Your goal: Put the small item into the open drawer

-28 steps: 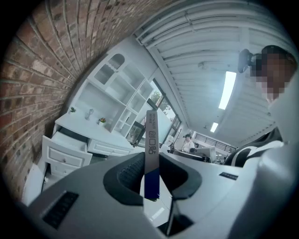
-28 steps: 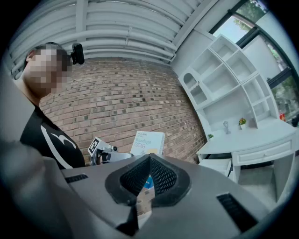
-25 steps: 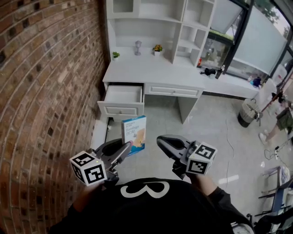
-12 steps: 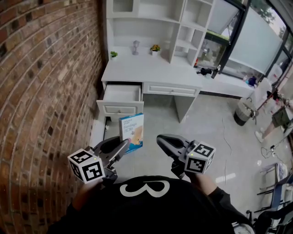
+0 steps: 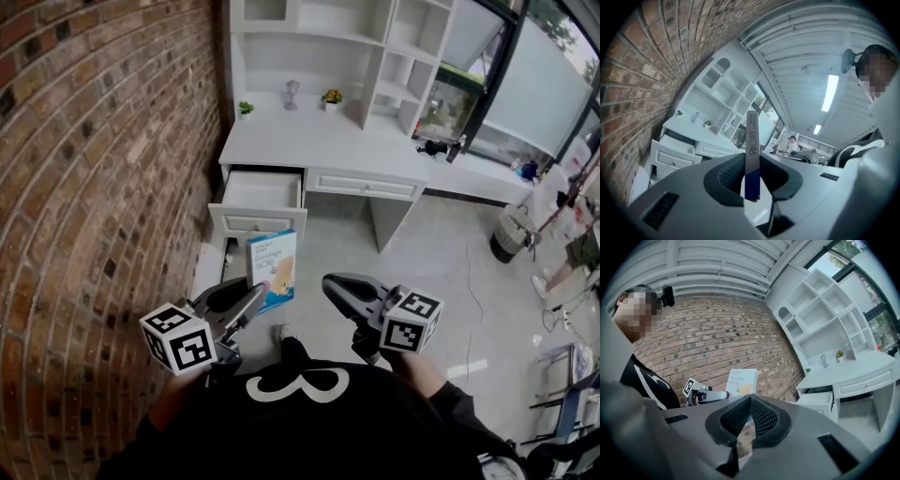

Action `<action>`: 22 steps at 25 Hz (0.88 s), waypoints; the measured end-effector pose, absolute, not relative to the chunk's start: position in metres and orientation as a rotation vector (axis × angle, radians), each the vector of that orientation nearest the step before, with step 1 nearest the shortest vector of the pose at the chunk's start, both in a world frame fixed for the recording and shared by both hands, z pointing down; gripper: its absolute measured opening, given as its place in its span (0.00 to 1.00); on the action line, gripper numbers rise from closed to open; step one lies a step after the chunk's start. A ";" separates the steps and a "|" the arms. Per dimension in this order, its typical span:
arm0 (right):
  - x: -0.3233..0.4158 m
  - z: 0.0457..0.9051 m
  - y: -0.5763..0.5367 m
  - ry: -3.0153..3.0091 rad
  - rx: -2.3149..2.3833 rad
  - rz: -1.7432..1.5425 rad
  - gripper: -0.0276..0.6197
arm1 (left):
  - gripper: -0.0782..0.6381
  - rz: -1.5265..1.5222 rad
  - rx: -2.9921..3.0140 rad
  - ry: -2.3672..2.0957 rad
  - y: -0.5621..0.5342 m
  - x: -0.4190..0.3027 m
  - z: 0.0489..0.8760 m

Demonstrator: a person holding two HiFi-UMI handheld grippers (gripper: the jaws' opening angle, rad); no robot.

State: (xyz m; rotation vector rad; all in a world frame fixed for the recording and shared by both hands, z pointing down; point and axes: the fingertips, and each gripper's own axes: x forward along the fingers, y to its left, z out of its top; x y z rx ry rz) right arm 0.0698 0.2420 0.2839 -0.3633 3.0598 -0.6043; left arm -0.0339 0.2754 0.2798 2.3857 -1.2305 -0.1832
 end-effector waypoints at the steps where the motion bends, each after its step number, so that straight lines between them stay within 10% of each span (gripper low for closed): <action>1: 0.066 0.284 0.238 3.064 -0.349 -0.608 0.06 | 0.24 -0.185 2.380 -1.240 0.273 -0.036 0.280; 22: -0.045 0.330 0.044 3.101 -0.165 -0.832 0.06 | 0.24 -0.207 2.139 -1.383 0.102 -0.143 0.328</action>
